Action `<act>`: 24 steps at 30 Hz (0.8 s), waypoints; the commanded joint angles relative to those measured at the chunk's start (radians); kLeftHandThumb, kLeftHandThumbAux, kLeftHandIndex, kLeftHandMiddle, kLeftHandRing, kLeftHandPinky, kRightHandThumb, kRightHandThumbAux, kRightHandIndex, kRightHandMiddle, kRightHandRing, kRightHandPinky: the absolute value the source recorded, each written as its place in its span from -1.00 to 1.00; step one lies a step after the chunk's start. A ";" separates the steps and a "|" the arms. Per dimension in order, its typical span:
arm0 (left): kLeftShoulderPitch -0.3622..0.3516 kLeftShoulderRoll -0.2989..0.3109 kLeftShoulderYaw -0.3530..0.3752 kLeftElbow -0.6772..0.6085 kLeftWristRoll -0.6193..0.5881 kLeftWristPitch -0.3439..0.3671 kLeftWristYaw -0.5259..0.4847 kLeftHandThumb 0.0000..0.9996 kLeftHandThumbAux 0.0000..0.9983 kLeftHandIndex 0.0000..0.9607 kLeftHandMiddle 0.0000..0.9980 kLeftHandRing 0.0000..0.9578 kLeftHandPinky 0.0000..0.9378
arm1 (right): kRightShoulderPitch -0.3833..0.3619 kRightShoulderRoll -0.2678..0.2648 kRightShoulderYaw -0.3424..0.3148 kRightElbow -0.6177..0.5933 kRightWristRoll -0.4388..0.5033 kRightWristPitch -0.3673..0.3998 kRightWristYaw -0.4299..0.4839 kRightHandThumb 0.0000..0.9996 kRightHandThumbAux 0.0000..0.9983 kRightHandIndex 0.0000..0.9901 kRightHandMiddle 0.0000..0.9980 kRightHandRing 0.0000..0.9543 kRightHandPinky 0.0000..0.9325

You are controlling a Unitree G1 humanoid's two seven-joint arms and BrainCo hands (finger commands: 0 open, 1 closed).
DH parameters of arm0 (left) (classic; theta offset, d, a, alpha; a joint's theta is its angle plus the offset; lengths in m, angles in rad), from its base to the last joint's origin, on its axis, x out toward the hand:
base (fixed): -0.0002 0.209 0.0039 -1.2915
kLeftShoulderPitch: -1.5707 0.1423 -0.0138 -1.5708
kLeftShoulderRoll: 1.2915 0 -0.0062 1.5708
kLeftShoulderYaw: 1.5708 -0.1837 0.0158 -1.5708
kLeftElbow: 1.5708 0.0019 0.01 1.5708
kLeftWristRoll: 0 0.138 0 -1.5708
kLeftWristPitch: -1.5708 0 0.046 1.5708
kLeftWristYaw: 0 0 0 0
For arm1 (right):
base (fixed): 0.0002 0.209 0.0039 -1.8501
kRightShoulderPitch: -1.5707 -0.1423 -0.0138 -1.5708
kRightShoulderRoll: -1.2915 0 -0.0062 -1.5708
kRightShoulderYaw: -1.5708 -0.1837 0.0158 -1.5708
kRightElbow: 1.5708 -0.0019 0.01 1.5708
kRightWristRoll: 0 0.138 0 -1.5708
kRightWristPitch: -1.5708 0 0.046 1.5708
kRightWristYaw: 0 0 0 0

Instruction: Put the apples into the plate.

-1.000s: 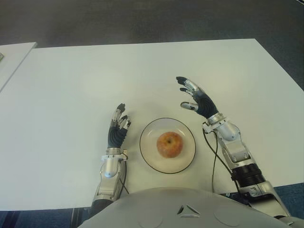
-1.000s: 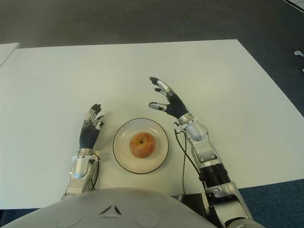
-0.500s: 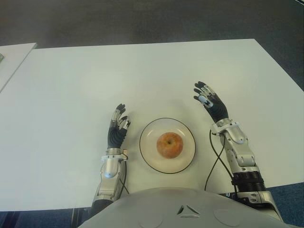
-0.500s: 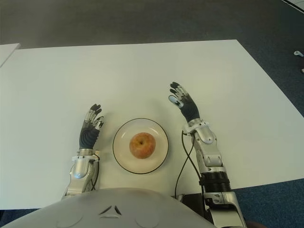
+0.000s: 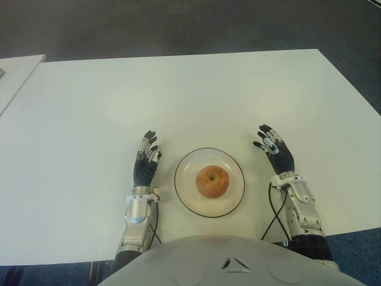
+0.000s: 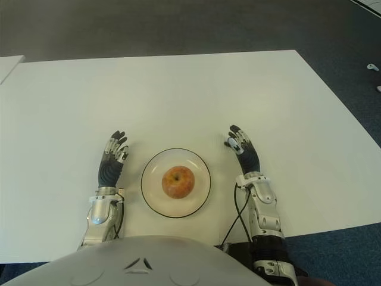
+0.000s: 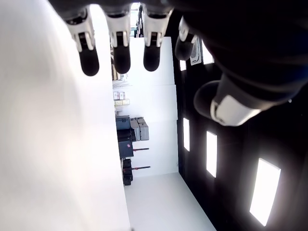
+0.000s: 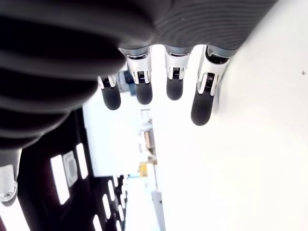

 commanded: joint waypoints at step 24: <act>0.185 0.001 -0.015 -0.113 -0.050 0.147 -0.061 -0.84 0.11 -0.74 -0.75 -0.71 -0.57 | 0.094 0.027 0.002 0.063 -0.067 -0.144 0.031 -0.86 0.05 -0.84 -0.83 -0.91 -0.86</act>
